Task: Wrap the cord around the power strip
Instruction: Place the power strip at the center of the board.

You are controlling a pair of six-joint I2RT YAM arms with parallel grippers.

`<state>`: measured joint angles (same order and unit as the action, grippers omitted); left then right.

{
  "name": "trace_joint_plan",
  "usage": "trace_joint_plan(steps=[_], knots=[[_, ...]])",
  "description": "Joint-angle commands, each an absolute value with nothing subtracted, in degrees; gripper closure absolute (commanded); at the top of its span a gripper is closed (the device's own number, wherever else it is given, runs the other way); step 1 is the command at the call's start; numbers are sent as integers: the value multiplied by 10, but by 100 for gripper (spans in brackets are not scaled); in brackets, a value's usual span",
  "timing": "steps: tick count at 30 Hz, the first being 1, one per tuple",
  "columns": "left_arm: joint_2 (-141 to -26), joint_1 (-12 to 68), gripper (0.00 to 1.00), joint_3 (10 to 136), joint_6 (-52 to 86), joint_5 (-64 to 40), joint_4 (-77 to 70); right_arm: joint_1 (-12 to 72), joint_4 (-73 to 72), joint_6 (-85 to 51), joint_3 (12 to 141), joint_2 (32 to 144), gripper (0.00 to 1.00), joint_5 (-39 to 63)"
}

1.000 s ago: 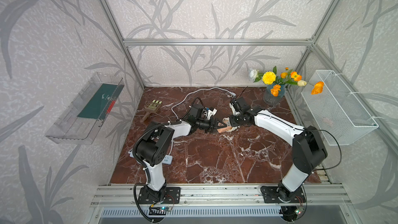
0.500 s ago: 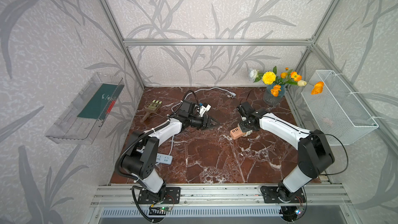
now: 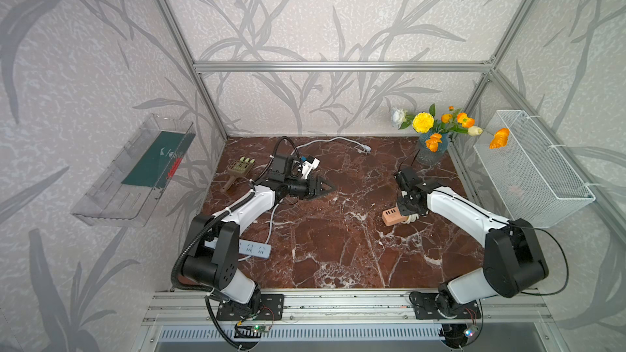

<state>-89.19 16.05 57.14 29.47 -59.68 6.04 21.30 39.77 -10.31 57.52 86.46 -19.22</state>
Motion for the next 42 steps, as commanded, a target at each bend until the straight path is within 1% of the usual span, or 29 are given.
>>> trace_joint_plan(steps=[1, 3, 6, 13, 19, 31, 42], knots=[[-876, 157, 37, 570, 283, -599, 71, 210, 391, -124, 562, 877, 79, -192], [-872, 156, 37, 571, 283, -598, 72, 210, 391, -127, 557, 869, 68, -190], [-867, 153, 37, 575, 285, -594, 73, 210, 405, -127, 565, 860, 60, -194], [-862, 152, 37, 580, 292, -593, 67, 210, 426, -134, 581, 848, 53, -186], [-862, 151, 37, 578, 292, -592, 68, 210, 440, -142, 600, 828, 39, -184], [-858, 149, 38, 585, 296, -580, 70, 211, 460, -132, 632, 821, 35, -188], [-865, 144, 38, 610, 302, -561, 106, 219, 462, -118, 662, 809, 33, -168]])
